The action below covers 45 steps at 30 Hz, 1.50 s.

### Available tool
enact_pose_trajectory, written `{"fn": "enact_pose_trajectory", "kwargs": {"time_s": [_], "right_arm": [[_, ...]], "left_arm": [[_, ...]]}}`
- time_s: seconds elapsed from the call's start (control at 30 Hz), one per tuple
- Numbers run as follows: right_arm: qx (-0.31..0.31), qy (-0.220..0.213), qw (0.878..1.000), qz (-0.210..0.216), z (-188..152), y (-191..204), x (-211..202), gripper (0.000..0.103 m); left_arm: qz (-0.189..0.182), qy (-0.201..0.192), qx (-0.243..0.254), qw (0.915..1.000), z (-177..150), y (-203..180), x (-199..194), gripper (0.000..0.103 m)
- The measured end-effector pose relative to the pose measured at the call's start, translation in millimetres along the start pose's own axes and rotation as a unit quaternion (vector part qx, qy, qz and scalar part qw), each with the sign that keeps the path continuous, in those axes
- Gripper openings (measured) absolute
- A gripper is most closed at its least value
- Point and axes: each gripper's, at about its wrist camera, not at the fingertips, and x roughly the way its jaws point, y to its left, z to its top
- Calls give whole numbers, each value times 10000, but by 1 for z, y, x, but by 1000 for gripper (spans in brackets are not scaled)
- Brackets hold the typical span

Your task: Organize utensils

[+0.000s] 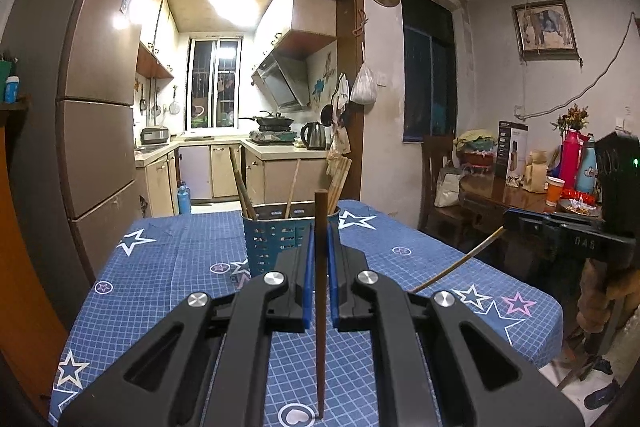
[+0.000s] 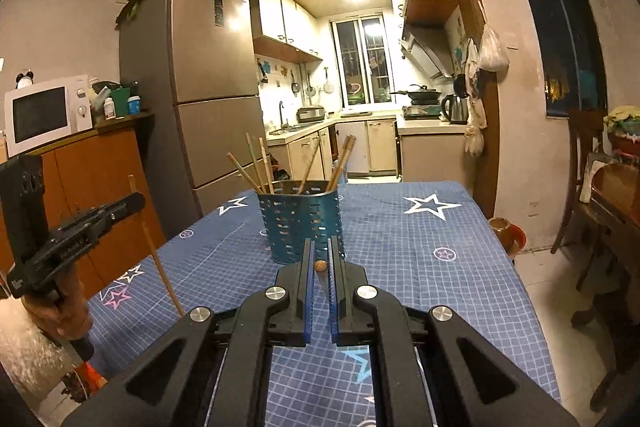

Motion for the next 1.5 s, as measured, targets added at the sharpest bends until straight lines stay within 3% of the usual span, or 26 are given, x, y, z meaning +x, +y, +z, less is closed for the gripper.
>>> {"fn": "enact_pose_trajectory", "kwargs": {"time_s": [0.3, 0.93, 1.3, 1.5], "right_arm": [[-194, 41, 9996, 195, 33, 23, 7, 7], [-672, 11, 9973, 285, 122, 61, 43, 7], [-717, -470, 9962, 148, 205, 72, 81, 7], [-543, -707, 9960, 100, 242, 63, 123, 7]], "left_arm": [[63, -191, 108, 9997, 16, -4, -2, 5], [152, -527, 301, 9980, 84, -7, 21, 5], [381, -997, 282, 9939, 149, 0, 73, 5], [604, -1037, 100, 9927, 162, 16, 118, 5]]}}
